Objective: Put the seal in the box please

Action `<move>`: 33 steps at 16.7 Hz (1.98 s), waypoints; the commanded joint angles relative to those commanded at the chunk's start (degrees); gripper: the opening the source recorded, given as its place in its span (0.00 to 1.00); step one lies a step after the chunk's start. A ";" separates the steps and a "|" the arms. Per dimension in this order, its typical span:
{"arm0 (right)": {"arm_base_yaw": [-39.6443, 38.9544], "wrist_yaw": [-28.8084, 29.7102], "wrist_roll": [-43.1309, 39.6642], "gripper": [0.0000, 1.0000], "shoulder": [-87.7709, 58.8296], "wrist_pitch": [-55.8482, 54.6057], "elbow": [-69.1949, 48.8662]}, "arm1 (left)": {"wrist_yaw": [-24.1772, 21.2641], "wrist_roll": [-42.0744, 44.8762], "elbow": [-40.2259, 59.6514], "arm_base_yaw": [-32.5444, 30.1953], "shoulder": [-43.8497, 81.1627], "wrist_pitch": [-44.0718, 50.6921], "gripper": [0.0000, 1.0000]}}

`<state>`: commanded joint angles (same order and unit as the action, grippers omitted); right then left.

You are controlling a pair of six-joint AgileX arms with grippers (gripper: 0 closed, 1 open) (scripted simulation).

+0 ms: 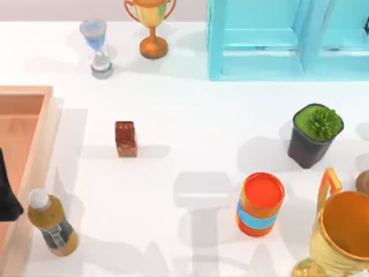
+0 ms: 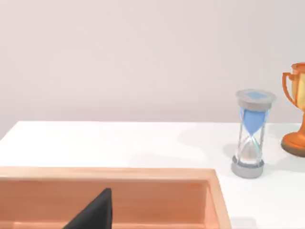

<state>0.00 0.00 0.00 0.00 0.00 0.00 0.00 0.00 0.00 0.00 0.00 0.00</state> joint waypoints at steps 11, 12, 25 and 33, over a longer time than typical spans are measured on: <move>0.00 0.00 0.00 1.00 0.00 0.00 0.00 | 0.18 -7.01 24.69 -4.83 23.34 15.79 1.00; 0.00 0.00 0.00 1.00 0.00 0.00 0.00 | 0.38 -7.56 29.48 -5.41 28.63 18.50 1.00; 0.00 0.00 0.00 1.00 0.00 0.00 0.00 | -0.62 -16.97 74.39 -14.59 84.42 52.12 1.00; 0.00 0.00 0.00 1.00 0.00 0.00 0.00 | -1.88 -21.33 105.47 -22.23 117.31 70.44 1.00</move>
<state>0.00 0.00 0.00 0.00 0.00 0.00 -1.88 -21.33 105.47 -22.23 117.31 70.44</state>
